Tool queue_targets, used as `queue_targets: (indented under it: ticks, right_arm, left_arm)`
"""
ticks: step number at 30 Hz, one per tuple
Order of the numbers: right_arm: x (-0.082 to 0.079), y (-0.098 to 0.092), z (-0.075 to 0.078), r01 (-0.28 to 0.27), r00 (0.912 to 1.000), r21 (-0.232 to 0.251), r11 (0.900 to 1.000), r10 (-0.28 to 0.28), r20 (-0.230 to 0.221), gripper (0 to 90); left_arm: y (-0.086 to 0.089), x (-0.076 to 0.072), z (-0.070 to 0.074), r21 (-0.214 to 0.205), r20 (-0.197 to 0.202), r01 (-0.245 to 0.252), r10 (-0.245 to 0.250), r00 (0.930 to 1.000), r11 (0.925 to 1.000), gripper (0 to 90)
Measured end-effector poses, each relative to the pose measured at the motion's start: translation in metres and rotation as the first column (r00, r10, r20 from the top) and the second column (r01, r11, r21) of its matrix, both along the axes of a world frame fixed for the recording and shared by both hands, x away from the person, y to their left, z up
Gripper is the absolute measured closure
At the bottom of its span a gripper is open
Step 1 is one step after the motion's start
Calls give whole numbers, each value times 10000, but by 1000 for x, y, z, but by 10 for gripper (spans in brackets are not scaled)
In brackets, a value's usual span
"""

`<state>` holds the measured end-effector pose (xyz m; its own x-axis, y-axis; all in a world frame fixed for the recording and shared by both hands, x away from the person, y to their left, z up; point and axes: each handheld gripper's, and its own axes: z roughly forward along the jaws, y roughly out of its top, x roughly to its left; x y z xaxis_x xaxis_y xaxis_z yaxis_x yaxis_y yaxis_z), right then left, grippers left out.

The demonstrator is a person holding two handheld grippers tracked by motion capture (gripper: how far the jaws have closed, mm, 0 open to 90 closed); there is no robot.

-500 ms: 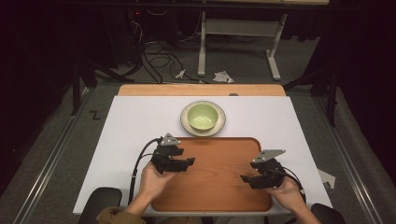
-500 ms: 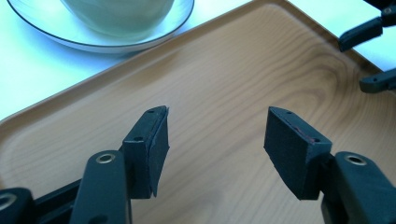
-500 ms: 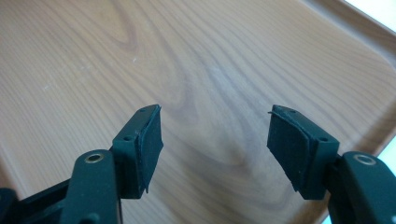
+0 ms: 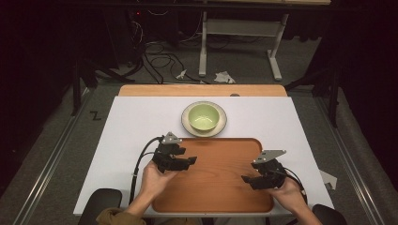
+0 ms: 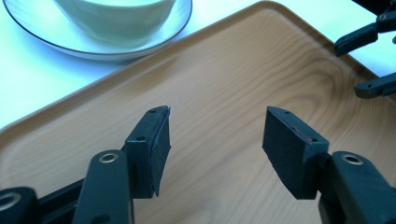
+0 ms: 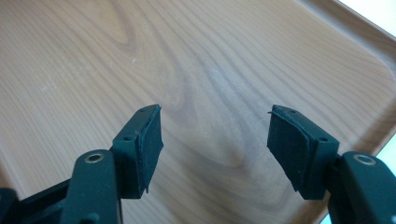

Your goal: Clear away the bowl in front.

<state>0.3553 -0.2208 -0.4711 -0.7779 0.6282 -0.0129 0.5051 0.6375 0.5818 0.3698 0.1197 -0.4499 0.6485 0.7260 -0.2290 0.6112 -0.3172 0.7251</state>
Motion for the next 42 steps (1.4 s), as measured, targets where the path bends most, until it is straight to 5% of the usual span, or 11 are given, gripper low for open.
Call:
queue_targets:
  ticks: [22,42]
  right_arm:
    - [0,1,1,-83,10000,-65,9999,83,41,357]
    - [0,1,0,-189,9998,3,9998,189,21,357]
  left_arm:
    - [2,33,24,-37,-64,-152,151,9999,9999,427]
    - [-7,75,39,460,-27,-311,313,9995,9985,410]
